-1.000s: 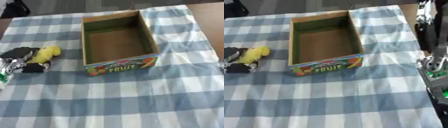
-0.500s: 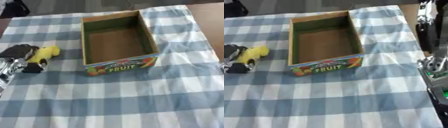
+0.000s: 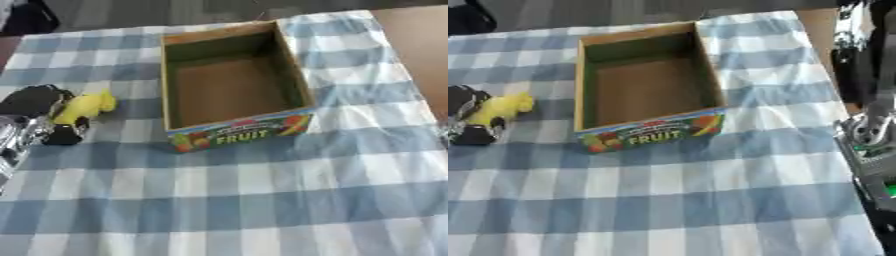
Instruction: Pick up objects on the table and place them in the box.
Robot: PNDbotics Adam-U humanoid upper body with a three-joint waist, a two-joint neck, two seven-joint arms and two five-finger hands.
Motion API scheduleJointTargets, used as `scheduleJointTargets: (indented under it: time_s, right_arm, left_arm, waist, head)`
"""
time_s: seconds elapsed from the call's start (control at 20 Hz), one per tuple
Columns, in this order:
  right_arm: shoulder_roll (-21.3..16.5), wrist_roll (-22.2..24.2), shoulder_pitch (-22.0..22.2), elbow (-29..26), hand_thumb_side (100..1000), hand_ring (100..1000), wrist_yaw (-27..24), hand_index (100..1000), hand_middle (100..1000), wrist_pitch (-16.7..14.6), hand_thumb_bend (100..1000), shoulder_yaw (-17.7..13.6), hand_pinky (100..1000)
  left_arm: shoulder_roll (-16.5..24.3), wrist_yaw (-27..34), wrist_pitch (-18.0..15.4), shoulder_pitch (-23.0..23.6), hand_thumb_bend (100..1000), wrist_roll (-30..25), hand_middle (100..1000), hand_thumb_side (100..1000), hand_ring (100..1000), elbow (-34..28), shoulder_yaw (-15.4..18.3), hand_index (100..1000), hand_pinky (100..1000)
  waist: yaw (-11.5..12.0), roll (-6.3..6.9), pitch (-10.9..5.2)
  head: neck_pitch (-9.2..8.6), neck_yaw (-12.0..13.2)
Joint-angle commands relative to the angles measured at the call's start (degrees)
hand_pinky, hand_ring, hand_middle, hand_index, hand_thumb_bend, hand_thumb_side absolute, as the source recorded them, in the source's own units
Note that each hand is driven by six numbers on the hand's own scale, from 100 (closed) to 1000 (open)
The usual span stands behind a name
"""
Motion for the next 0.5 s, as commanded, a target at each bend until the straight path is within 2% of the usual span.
scheduleJointTargets:
  time_s: [0.05,0.25,0.5]
  right_arm:
    - [-0.81,0.04,-0.36,-0.85,946,727,-0.42,911,778,-0.05,100,-0.30,763]
    - [-0.81,0.03,-0.28,-0.85,946,727,-0.54,911,778,-0.07,100,-0.35,763]
    - [-0.89,-0.06,-0.22,-0.85,945,728,-0.58,911,778,-0.07,100,-0.41,763]
  left_arm:
    - [1.03,-1.25,0.87,-0.84,100,3.61,449,303,529,-1.26,1.30,570,536]
    - [1.13,-1.59,2.20,-0.73,100,8.55,362,302,453,-2.90,2.24,453,423]
    - [1.23,1.51,3.09,-0.86,100,11.68,371,304,454,-5.02,3.24,411,411]
  waist:
    - [0.15,-0.18,-1.61]
    - [0.27,-0.13,-1.75]
    - [0.34,-0.03,-1.82]
  head:
    - [-0.47,0.02]
    - [-0.30,-0.24]
    - [-0.21,-0.58]
